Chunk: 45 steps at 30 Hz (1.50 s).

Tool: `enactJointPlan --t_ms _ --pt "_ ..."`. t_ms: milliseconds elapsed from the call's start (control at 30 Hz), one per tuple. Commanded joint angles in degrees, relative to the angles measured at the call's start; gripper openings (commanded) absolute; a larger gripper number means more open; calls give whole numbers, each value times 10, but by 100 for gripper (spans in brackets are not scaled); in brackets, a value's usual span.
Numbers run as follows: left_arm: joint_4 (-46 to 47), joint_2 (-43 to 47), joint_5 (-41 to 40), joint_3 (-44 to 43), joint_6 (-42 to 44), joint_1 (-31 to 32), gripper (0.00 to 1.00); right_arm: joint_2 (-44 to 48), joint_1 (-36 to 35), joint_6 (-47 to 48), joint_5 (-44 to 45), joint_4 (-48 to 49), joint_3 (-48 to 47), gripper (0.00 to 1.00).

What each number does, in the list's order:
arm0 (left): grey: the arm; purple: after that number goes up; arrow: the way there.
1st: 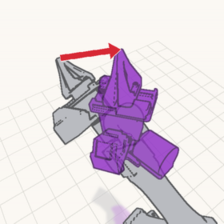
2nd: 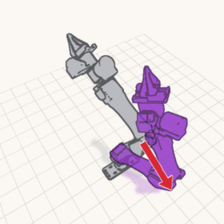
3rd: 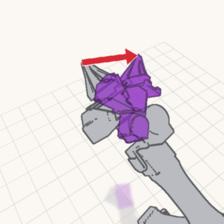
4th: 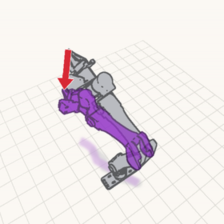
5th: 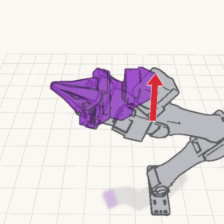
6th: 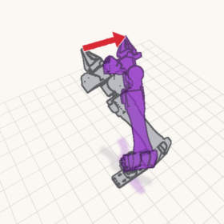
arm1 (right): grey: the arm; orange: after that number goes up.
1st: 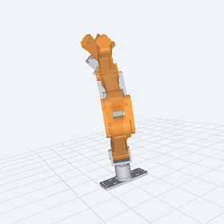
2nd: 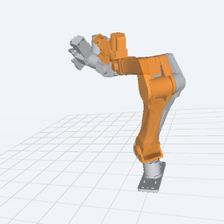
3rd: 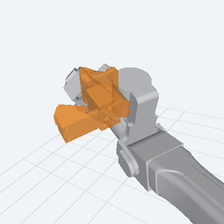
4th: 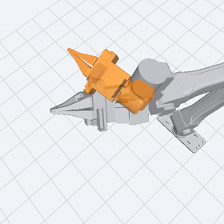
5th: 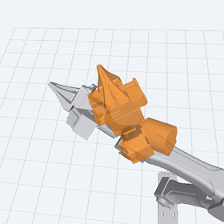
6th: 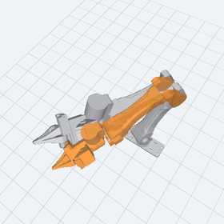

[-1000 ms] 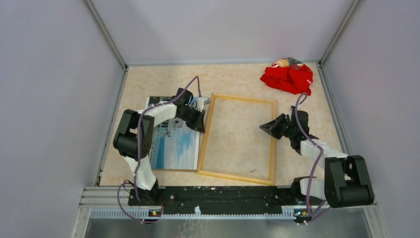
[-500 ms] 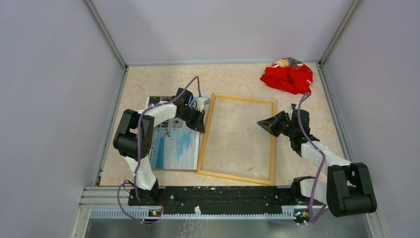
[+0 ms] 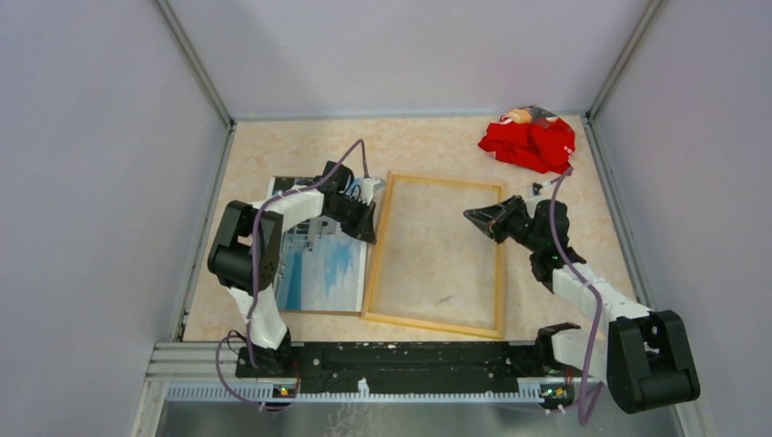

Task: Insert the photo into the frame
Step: Place the photo frame item in the photo frame.

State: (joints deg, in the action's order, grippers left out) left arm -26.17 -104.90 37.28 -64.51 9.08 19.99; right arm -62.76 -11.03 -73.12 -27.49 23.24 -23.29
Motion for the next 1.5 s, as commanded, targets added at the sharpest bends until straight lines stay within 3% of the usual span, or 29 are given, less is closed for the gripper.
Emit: enactJointPlan --t_ms 0,1000,1467 --pt "22 -1 26 -3 -2 9 7 -4 -20 -20 -22 22 -10 0" --pt "30 0 40 3 -2 10 4 -56 -55 -95 32 95 7 0" --pt "39 1 45 14 1 9 1 -88 -74 -120 67 84 -49 0"
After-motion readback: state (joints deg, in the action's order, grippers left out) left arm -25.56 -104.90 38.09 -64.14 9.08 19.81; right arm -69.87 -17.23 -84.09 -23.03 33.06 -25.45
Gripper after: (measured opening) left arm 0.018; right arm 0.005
